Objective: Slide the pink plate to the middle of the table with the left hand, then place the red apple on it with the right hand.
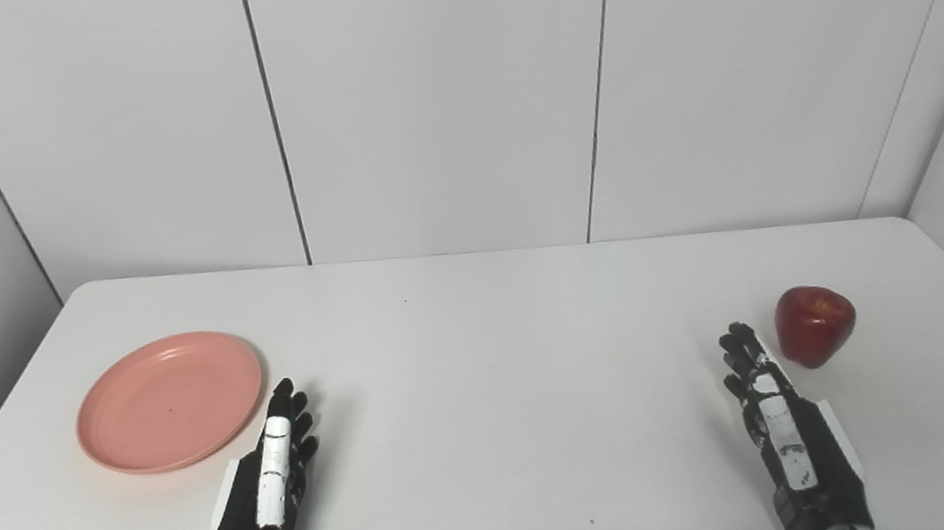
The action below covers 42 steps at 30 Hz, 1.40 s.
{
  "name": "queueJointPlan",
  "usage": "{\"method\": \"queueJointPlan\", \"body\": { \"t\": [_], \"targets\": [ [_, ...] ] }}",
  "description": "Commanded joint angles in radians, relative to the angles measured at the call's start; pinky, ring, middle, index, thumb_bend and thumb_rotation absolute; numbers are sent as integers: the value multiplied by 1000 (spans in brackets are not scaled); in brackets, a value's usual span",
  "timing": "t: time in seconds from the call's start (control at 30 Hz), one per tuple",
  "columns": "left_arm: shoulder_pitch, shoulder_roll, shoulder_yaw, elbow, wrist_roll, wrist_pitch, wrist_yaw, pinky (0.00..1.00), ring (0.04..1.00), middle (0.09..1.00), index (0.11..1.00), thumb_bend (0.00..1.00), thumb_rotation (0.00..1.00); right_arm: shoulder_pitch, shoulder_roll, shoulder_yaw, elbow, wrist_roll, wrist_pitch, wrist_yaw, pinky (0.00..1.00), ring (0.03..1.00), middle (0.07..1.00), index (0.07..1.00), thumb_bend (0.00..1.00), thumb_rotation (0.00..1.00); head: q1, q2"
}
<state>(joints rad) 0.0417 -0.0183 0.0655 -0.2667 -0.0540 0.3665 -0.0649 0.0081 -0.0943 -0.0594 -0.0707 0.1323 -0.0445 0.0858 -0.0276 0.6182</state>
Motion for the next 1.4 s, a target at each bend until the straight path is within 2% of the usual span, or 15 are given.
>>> {"method": "queueJointPlan", "body": {
  "t": [0.0, 0.1, 0.2, 0.47, 0.63, 1.07, 1.37],
  "targets": [
    [27, 38, -6, -25, 4, -5, -10, 1000, 1000, 1000, 1000, 687, 1000, -3, 2, -1, -5, 11, 2, 5, 1000, 995, 954, 953, 918, 928, 12, -9],
    [30, 29, -14, -19, 11, -12, -5, 1000, 1000, 1000, 1000, 677, 1000, -1, -7, -5, 4, 21, -6, 14, 1000, 996, 958, 954, 924, 925, 41, -25],
    [34, 13, -22, -11, 13, -22, 3, 1000, 1000, 1000, 1000, 668, 1000, 3, -21, -12, 25, 39, -25, 31, 1000, 996, 961, 959, 914, 930, 84, -62],
    [33, -3, -35, 42, 17, -88, 14, 1000, 1000, 1000, 1000, 621, 1000, -4, -33, -28, 105, 49, -78, 44, 1000, 982, 953, 938, 907, 926, 87, -119],
    [32, -13, -41, 68, 19, -113, 26, 1000, 1000, 1000, 1000, 607, 1000, -5, -42, -31, 137, 50, -109, 54, 1000, 980, 952, 943, 894, 938, 141, -155],
    [30, -47, -102, 89, 89, -113, 89, 1000, 1000, 1000, 1000, 713, 1000, -14, -85, -66, 212, 134, -154, 127, 1000, 1000, 990, 980, 887, 923, 275, -177],
    [22, -53, -123, 115, 91, -137, 114, 1000, 1000, 1000, 1000, 714, 1000, -16, -107, -66, 220, 138, -155, 145, 1000, 1000, 1000, 997, 841, 983, 282, -181]
  ]
}}
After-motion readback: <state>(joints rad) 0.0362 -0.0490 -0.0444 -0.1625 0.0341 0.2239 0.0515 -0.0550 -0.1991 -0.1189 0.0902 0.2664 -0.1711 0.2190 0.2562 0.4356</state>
